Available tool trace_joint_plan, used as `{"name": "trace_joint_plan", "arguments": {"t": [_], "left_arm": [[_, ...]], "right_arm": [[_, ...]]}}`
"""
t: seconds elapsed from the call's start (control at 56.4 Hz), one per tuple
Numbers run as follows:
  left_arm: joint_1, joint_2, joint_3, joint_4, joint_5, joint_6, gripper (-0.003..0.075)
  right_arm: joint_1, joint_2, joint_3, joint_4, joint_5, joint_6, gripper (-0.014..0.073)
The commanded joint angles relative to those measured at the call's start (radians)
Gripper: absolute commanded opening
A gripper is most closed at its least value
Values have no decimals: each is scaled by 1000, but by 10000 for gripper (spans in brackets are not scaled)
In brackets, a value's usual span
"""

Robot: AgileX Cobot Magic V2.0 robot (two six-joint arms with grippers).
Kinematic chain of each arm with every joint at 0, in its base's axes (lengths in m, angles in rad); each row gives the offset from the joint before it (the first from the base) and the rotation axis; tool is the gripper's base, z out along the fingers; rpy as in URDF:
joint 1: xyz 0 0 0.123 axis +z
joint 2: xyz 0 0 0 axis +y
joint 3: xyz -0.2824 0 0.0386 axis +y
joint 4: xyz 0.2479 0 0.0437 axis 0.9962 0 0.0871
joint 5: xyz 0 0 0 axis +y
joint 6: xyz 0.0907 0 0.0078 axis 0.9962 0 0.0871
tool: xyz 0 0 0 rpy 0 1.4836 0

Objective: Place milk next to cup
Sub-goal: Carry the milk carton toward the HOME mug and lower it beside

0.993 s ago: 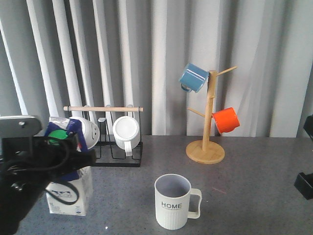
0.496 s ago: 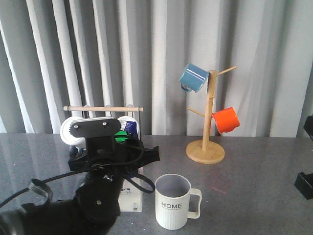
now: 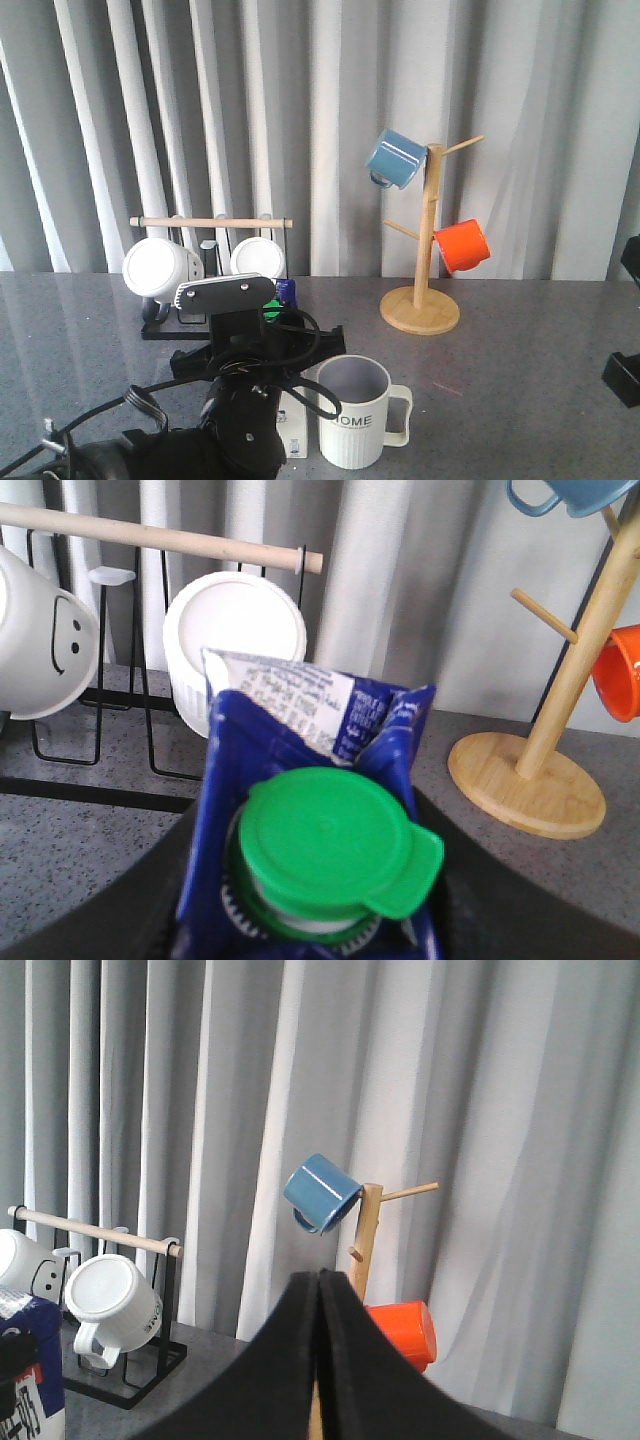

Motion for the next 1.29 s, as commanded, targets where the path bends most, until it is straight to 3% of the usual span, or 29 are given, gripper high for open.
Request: {"name": "trace_joint_plan", "arguments": {"t": [0.0,0.78,0.886,0.957,1.188,1.276], "left_arm": [[-8,-37,-30,33,-20,-30,-3],[-7,-36,-30,4,25,6,28],[-9,-36,-30,3,41,25,122],[-9,-41,-30,3,61,26,231],[-9,-65,-30,-41,68,99,730],[-9,-83,-30,-49,83,147,734]], "right_arm": [[-5,-5,-29,-3,-69,3,-8],[-5,-5,-29,-3,-70,3,-8],[-5,-5,-29,-3,-70,3,-8],[-5,-5,-29,-3,-70,3,-8],[-5,-5,-29,-3,-69,3,-8],[-5,-5,-29,-3,-69,3,-8]]}}
